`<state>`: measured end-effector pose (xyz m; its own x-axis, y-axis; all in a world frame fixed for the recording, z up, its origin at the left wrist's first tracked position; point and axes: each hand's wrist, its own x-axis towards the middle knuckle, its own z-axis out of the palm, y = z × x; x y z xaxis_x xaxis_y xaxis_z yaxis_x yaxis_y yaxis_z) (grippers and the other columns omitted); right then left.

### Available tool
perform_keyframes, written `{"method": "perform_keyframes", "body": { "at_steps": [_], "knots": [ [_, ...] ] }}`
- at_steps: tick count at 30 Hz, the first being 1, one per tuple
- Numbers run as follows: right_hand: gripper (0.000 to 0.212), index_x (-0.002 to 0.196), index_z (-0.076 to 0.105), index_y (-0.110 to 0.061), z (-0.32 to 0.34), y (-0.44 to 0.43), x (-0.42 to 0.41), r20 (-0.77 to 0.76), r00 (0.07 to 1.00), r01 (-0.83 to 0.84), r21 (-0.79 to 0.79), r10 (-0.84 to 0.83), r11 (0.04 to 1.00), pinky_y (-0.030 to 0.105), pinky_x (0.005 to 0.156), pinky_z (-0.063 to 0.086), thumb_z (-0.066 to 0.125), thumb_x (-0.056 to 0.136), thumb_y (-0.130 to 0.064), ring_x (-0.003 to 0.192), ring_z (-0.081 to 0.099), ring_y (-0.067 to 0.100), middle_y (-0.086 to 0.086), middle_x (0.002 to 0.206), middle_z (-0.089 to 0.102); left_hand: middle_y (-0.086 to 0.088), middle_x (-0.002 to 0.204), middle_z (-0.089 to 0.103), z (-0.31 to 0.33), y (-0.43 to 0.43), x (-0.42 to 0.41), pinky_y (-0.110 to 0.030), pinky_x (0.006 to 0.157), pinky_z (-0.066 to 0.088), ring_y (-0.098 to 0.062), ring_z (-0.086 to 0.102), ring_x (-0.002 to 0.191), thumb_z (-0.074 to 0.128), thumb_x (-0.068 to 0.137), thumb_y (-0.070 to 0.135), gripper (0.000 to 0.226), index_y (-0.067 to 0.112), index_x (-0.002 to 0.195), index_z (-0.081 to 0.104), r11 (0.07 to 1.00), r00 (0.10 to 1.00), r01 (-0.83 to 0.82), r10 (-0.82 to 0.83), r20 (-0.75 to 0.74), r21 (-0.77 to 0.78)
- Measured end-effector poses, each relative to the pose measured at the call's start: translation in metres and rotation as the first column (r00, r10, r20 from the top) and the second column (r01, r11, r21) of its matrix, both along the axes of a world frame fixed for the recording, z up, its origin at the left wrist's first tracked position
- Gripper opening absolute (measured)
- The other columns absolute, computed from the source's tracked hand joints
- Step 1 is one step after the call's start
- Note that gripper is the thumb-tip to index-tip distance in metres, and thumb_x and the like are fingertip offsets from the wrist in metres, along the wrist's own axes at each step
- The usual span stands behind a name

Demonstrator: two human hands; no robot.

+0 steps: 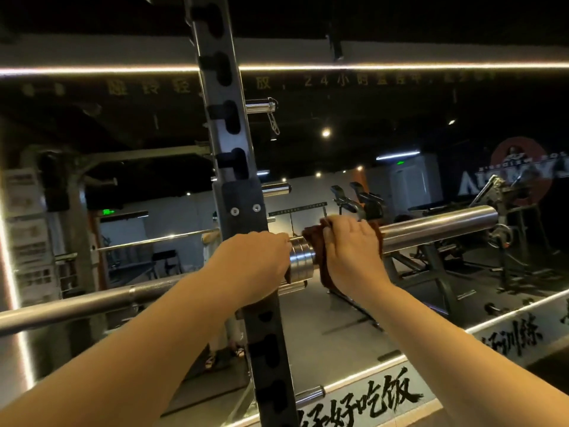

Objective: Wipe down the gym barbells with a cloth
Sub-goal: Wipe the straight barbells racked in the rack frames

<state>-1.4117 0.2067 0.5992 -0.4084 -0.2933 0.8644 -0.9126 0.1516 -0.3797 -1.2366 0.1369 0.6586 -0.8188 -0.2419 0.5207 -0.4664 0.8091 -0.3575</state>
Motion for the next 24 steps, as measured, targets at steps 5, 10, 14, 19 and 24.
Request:
{"method": "perform_keyframes", "body": {
  "at_steps": [5,10,14,19,24],
  "knots": [
    [0.027,0.127,0.055,-0.022,-0.007,-0.009,0.027,0.034,0.989,-0.143,-0.05,0.144,0.989,0.042,0.109,0.039,0.038,0.109,-0.032,0.113,0.051,0.014,-0.012,0.113,0.056,0.001,0.101,0.061,-0.012,-0.005,0.019,-0.038,0.088,0.055,-0.016,0.062,0.091,0.034,0.11,0.036,0.024,0.022,0.116,0.053,0.994,0.999,0.045,-0.046,0.006,0.098],
    [0.029,0.133,0.052,-0.023,-0.039,0.01,0.053,0.074,0.97,-0.22,-0.121,0.23,0.968,0.041,0.112,0.037,0.041,0.107,-0.029,0.123,0.043,0.012,-0.016,0.122,0.047,-0.003,0.136,0.055,-0.017,0.001,0.038,-0.038,0.107,0.045,-0.021,0.053,0.126,0.034,0.111,0.031,0.04,0.013,0.144,0.046,0.988,0.995,0.1,-0.098,-0.016,0.119],
    [0.03,0.128,0.053,-0.019,0.003,-0.003,0.039,0.09,0.993,-0.083,0.018,0.081,0.996,0.04,0.102,0.048,0.039,0.105,-0.032,0.11,0.053,0.014,-0.007,0.114,0.055,-0.006,0.145,0.051,-0.018,0.001,0.04,-0.035,0.112,0.039,-0.022,0.047,0.133,0.036,0.111,0.028,0.042,0.01,0.148,0.042,0.987,0.997,0.082,-0.078,-0.03,0.142],
    [0.024,0.132,0.048,-0.022,0.016,-0.02,0.057,0.03,0.973,-0.23,0.094,0.228,0.969,0.04,0.099,0.052,0.04,0.109,-0.026,0.112,0.056,0.018,-0.007,0.117,0.049,-0.002,0.137,0.055,-0.019,-0.008,0.055,-0.036,0.107,0.044,-0.017,0.053,0.122,0.035,0.111,0.027,0.036,0.017,0.144,0.045,0.948,0.987,0.153,-0.131,-0.095,0.279],
    [0.032,0.138,0.045,-0.03,-0.015,0.01,0.061,-0.23,0.916,-0.28,0.219,0.328,0.935,0.03,0.112,0.037,0.033,0.108,-0.036,0.13,0.042,0.008,-0.014,0.135,0.044,0.002,0.151,0.049,-0.021,-0.035,0.092,-0.033,0.118,0.033,-0.014,0.045,0.138,0.025,0.111,0.038,0.048,0.02,0.153,0.038,0.926,0.983,0.139,-0.087,-0.161,0.352]
  ]
}}
